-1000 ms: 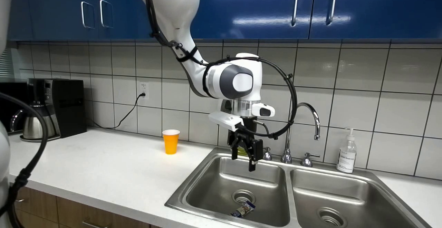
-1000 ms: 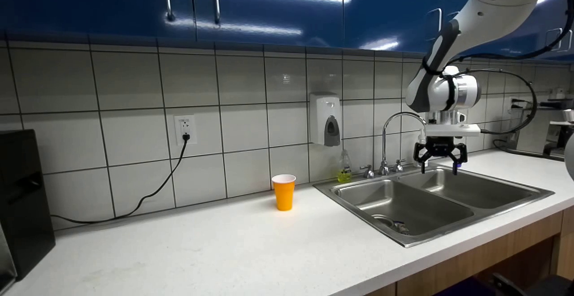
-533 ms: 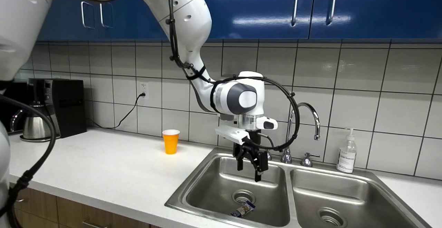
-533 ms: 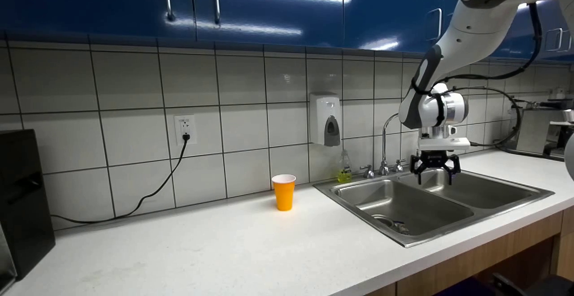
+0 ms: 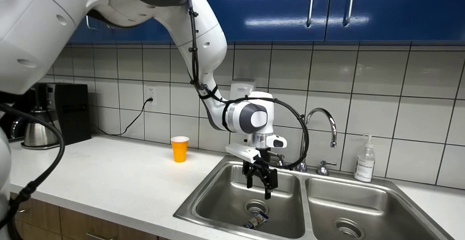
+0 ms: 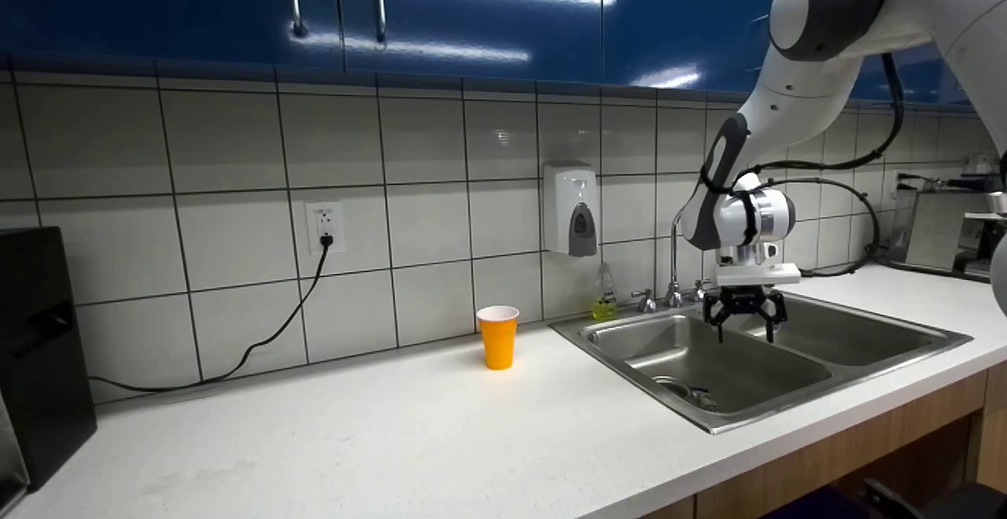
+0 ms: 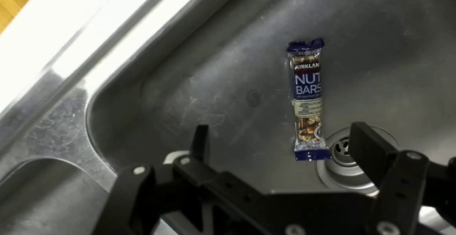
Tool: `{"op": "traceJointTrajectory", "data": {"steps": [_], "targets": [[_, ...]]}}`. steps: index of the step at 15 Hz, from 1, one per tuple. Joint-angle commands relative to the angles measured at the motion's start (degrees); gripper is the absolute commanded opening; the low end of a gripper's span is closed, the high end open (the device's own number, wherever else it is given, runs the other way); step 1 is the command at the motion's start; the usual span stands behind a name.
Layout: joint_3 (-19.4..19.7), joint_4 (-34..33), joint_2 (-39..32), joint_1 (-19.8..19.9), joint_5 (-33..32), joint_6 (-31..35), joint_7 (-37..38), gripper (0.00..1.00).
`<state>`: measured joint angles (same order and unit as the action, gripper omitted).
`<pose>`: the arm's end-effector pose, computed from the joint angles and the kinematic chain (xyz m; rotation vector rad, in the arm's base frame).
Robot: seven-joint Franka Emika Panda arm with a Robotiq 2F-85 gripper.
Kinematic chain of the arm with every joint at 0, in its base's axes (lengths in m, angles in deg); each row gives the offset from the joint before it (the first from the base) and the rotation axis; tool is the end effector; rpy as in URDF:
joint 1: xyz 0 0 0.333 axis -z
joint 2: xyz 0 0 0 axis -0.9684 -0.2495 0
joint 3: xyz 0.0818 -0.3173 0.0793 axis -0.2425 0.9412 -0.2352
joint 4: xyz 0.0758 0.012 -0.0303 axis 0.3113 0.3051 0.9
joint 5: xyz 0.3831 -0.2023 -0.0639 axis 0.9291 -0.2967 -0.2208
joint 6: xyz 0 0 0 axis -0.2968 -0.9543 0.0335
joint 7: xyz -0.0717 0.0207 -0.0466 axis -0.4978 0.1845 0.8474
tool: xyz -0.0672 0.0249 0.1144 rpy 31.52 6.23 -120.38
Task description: Remove the black packet from the sink and put it on the counter.
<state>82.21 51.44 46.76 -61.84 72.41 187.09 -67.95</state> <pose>0.5664 -0.3032 0.1564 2.9107 -0.9313 -0.0595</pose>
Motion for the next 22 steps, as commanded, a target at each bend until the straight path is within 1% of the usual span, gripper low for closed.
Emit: {"op": "traceJointTrajectory", "data": {"steps": [1,2,8,11,16,22], "targets": [[-1.0,-2.9,-2.7,0.0,0.0,0.1,0.7,1.00],[-0.7,-1.1,-1.5,0.1,-0.3,0.0,0.2,1.00],[-0.9,-2.2,-2.6,-0.1,-0.3,0.0,0.2,1.00],[-1.7,-1.0,-1.9,0.8,1.6,1.1,0.0,1.00],[-1.2,-1.2,-4.3,0.9,3.0,1.9,0.9,1.00],[-0.9,-3.1,-8.6,0.5,2.6,3.5,1.9,1.00]]}}
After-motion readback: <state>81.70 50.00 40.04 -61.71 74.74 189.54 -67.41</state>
